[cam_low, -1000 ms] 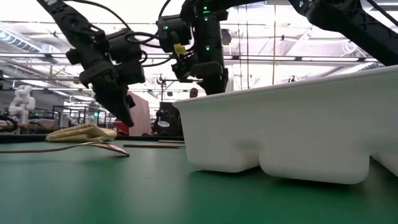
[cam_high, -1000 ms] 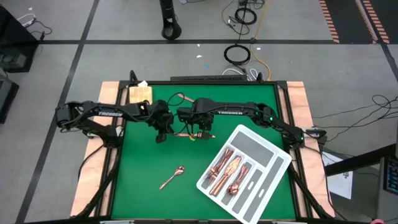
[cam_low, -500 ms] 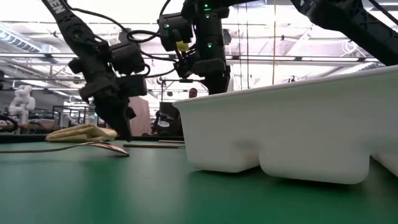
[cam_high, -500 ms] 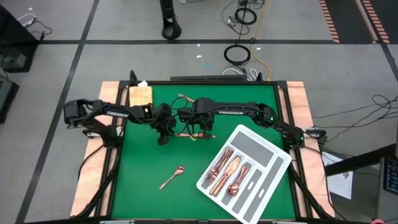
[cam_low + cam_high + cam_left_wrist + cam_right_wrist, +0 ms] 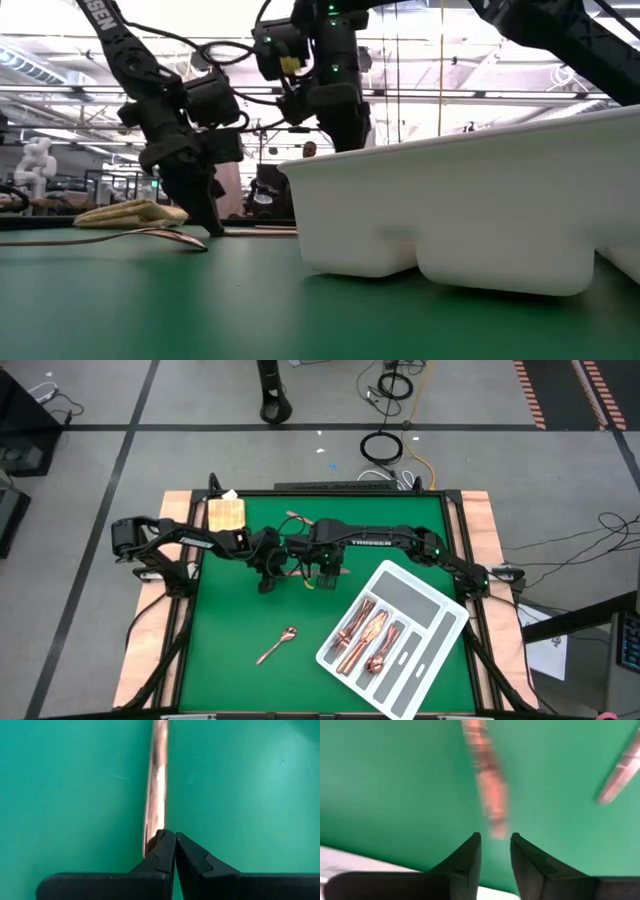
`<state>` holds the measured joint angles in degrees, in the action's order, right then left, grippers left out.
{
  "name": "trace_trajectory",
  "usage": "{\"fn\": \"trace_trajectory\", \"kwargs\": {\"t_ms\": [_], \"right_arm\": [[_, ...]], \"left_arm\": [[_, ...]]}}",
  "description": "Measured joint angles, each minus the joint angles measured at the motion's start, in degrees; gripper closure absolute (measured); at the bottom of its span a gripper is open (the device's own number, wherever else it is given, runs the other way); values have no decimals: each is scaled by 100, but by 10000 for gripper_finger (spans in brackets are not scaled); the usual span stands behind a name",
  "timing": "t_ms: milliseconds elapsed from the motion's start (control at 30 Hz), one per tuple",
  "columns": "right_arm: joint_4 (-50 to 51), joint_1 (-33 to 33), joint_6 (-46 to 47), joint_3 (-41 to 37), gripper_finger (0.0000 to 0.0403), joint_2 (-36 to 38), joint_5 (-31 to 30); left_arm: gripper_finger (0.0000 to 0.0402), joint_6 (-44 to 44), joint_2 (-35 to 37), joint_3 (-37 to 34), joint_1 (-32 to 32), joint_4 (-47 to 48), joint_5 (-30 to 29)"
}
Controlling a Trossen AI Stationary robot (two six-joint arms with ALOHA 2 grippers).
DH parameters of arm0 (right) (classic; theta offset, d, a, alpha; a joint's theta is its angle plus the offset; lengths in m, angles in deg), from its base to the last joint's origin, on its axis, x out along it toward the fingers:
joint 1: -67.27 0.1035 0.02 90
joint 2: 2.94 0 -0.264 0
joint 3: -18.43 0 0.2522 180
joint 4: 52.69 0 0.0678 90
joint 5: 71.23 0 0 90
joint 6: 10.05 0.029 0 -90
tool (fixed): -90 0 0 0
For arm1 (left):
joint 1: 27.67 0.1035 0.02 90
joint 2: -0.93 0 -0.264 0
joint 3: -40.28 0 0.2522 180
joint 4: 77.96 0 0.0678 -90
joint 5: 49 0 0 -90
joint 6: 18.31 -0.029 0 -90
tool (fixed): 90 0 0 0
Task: Sort silverware
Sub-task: Put the bronze knife into the silverware tray
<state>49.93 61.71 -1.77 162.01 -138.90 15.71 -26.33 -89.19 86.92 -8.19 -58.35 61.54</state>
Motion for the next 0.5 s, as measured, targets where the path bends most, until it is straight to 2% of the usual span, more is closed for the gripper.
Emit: {"fn": "trace_trajectory", "kwargs": {"t_ms": [100,300,500], "right_arm": [[-298,57,-67,-1,278,0,148],[-885,-89,-102,-227,198,-2,-170],[-1222,-227,-238,-679,176,-2,-111]], "left_arm": [[380,23,-42,-7,16,8,9],[380,21,-47,-13,19,29,-3],[380,90,6,-21,23,37,5]]}}
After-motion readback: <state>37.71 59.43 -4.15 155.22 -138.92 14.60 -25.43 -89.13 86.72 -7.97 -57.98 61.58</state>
